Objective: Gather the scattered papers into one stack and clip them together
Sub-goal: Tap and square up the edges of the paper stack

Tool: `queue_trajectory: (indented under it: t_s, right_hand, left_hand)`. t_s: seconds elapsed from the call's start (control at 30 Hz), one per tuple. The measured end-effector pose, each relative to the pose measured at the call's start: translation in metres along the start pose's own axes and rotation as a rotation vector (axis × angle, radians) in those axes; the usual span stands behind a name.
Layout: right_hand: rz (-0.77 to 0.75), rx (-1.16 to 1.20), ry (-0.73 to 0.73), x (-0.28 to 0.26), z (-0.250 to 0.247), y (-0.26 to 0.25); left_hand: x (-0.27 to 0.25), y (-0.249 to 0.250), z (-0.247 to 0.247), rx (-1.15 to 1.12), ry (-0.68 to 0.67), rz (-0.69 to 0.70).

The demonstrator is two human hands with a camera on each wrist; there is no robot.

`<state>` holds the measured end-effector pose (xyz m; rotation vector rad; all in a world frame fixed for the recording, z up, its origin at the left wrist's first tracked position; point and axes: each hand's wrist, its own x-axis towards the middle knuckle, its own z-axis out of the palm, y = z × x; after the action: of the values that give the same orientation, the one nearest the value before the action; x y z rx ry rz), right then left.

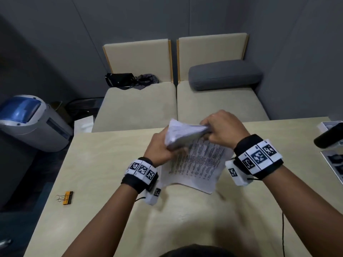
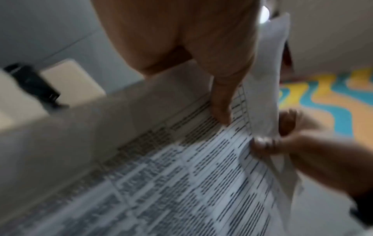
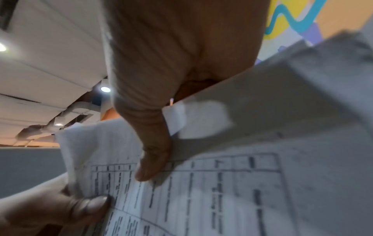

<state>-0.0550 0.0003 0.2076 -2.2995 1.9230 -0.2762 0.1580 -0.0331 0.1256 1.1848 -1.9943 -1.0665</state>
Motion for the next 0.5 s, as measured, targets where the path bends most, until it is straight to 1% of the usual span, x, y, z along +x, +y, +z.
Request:
queue_trajectory:
  t_s: [0.03,0.07,0.1,0.17,0.2,0.23,0.33,0.37,0.4,0.43,0.5]
  right_hand:
    - [-0.017,-0.017,0.01,0.001,-0.002,-0.004]
    - [-0.026,-0.017,0.025,0.0,-0.005,-0.005]
    - [-0.021,-0.005,0.032,-0.001,-0.006,-0.003]
    - [0.04,0.055,0.013,-0.005,-0.007,0.01]
    - [0.089,0.136,-0.005,-0.008,-0.008,0.021]
    - [0.139,0.278,-0.019,-0.01,-0.005,0.033]
    - [0.24,0.934,-0.008,-0.025,0.022,0.055]
    - [0.28,1.103,-0.018,-0.03,0.036,0.057]
    - [0.313,1.197,-0.021,-0.034,0.051,0.056]
    - [0.332,1.24,-0.004,-0.037,0.064,0.052]
    - [0.349,1.302,0.101,-0.039,0.082,0.047]
  left_hand:
    - [0.0,0.003,0.002,-0.133,0.114,-0.03]
    - [0.0,0.001,0.003,-0.244,0.188,-0.042]
    - [-0.001,-0.002,0.002,-0.315,0.226,-0.037]
    - [-0.005,-0.005,-0.001,-0.386,0.221,-0.012]
    - [-0.007,-0.007,-0.002,-0.405,0.209,-0.015]
    - [-0.009,-0.01,-0.003,-0.427,0.213,-0.029]
    - [-0.016,-0.017,-0.004,-0.503,0.294,-0.088]
    - [-0.017,-0.018,-0.003,-0.538,0.302,-0.097]
    - [-0.017,-0.018,-0.001,-0.556,0.3,-0.102]
    - [-0.017,-0.016,0.002,-0.56,0.299,-0.103]
    - [-0.015,-0.01,0.006,-0.531,0.296,-0.102]
